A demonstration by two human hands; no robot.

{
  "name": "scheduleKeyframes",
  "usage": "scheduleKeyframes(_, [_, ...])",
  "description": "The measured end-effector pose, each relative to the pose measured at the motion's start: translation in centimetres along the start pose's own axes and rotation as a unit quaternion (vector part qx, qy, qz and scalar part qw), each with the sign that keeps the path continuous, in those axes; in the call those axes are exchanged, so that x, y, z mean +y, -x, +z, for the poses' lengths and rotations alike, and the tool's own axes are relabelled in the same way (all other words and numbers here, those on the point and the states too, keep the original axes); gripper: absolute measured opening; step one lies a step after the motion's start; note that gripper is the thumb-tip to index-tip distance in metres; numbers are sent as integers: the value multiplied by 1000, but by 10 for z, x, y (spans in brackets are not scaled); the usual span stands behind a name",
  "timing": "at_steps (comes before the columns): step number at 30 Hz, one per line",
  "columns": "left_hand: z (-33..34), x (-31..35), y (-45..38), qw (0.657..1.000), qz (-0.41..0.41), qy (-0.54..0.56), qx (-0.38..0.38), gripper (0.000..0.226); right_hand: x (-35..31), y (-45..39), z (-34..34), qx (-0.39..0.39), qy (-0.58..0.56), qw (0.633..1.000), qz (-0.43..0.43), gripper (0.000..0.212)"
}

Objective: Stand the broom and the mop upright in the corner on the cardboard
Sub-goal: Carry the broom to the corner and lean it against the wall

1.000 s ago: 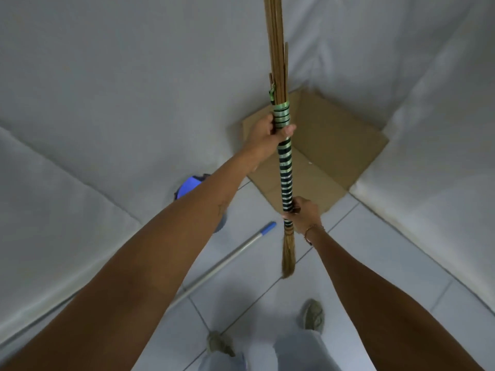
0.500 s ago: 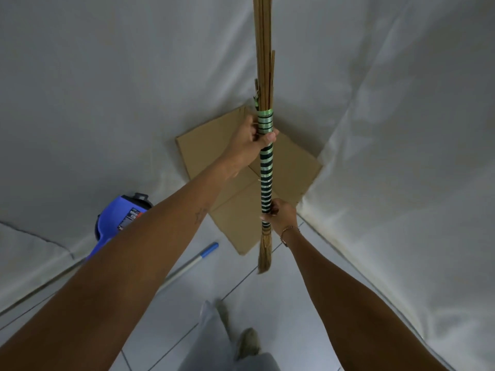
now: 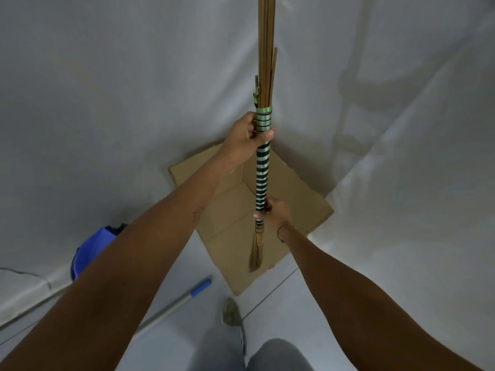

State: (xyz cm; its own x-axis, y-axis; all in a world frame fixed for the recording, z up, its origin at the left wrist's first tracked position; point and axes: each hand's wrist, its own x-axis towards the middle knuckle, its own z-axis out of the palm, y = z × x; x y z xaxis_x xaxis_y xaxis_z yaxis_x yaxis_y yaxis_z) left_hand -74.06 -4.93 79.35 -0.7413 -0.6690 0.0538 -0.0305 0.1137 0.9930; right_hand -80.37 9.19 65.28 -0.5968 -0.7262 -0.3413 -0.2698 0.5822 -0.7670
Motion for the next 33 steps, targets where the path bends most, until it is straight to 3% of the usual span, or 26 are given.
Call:
scheduleKeyframes(7, [-13,-8,-82,998,-37,15,55,30,-19,-92,-15,-33,-1,999,-8,40])
scheduleKeyframes(16, [-2,-70,-186,992,-91,-31,86,32,19,-220,-13,-101,10,995,-17,31])
scheduleKeyframes(26, [-6,-189,-332,974,-150,-111,129,38,57,-411,22,-88,-8,996,-3,30])
scheduleKeyframes(33, [-12,-272,-378,972,-156,-127,121,40,90,-505,66,-111,15,994,8,30])
